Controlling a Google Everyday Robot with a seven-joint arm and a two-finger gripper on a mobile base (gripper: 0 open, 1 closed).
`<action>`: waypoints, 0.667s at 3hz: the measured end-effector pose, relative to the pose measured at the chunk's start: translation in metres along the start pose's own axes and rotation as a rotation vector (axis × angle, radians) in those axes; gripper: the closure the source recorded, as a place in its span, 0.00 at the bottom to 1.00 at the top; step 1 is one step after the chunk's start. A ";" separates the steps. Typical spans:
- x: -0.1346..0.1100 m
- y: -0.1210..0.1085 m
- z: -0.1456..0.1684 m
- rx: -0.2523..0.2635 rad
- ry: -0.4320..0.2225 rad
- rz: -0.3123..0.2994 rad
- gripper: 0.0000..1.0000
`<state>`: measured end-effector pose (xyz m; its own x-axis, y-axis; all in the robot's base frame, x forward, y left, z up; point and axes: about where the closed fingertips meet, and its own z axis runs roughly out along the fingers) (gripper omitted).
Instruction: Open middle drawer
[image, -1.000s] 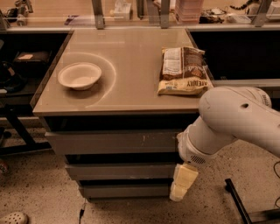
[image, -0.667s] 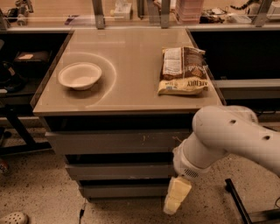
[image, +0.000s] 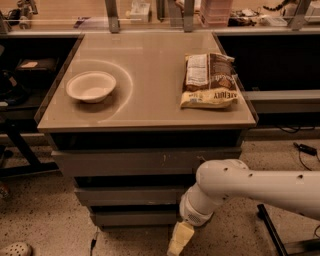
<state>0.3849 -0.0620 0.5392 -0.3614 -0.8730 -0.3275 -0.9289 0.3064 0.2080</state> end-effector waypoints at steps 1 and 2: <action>0.001 0.001 0.004 -0.007 -0.001 0.002 0.00; -0.002 -0.009 0.023 0.004 -0.022 0.001 0.00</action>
Offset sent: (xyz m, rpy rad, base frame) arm 0.0233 0.0187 -0.0535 0.0471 -0.0417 -0.0228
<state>0.3922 -0.0542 0.5170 -0.3638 -0.8642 -0.3476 -0.9289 0.3087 0.2047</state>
